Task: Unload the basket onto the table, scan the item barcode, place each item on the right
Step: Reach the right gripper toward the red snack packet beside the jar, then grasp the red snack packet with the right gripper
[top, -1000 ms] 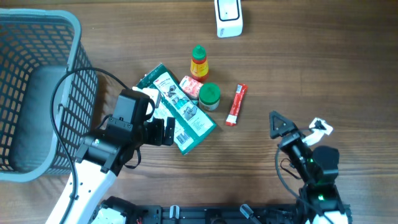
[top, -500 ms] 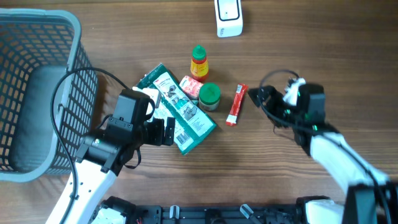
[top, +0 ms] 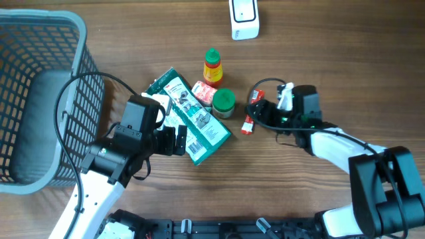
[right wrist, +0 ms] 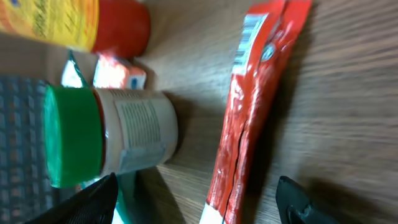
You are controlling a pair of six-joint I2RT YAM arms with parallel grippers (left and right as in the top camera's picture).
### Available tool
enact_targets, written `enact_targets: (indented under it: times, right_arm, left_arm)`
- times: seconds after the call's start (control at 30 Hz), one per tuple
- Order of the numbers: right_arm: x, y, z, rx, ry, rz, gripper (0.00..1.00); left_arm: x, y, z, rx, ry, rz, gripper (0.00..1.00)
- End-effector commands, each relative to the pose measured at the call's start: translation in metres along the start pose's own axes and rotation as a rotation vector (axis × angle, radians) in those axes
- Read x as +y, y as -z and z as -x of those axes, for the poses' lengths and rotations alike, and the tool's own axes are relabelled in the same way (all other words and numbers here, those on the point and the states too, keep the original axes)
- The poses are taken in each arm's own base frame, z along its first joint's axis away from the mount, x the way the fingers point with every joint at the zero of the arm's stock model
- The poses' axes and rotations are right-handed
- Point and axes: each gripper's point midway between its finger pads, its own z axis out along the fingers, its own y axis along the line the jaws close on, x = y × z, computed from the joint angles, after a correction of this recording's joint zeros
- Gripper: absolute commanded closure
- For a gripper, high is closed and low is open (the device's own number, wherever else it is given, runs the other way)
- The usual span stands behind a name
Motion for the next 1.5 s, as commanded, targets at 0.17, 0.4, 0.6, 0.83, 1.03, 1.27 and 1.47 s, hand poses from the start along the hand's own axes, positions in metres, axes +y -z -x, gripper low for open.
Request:
enact_targets:
  times: [0.17, 0.4, 0.6, 0.83, 1.03, 1.27, 1.47]
  right_arm:
    - [-0.040, -0.010, -0.011, -0.002, 0.008, -0.211, 0.27]
    - [-0.061, -0.024, -0.026, 0.054, -0.023, -0.250, 0.34]
    - [-0.074, -0.022, -0.043, 0.118, -0.057, -0.296, 0.45]
    - [-0.088, -0.017, -0.049, 0.130, -0.076, -0.367, 0.88]
    - [-0.081, -0.021, -0.037, 0.082, -0.047, -0.338, 0.95]
    - [-0.042, -0.012, -0.006, -0.013, 0.108, -0.219, 0.95]
    - [0.016, 0.029, 0.022, -0.138, 0.304, -0.113, 0.95]
  left_arm:
    - [-0.001, -0.002, -0.002, 0.008, -0.014, -0.011, 0.00]
    - [-0.001, -0.002, -0.002, 0.008, -0.014, -0.011, 0.00]
    - [-0.001, -0.002, -0.002, 0.008, -0.014, -0.010, 0.00]
    - [-0.001, -0.002, -0.002, 0.008, -0.014, -0.011, 0.00]
    - [-0.001, -0.002, -0.002, 0.008, -0.014, -0.010, 0.00]
    - [-0.001, -0.002, -0.002, 0.008, -0.014, -0.010, 0.00]
    - [-0.001, -0.002, -0.002, 0.008, -0.014, -0.010, 0.00]
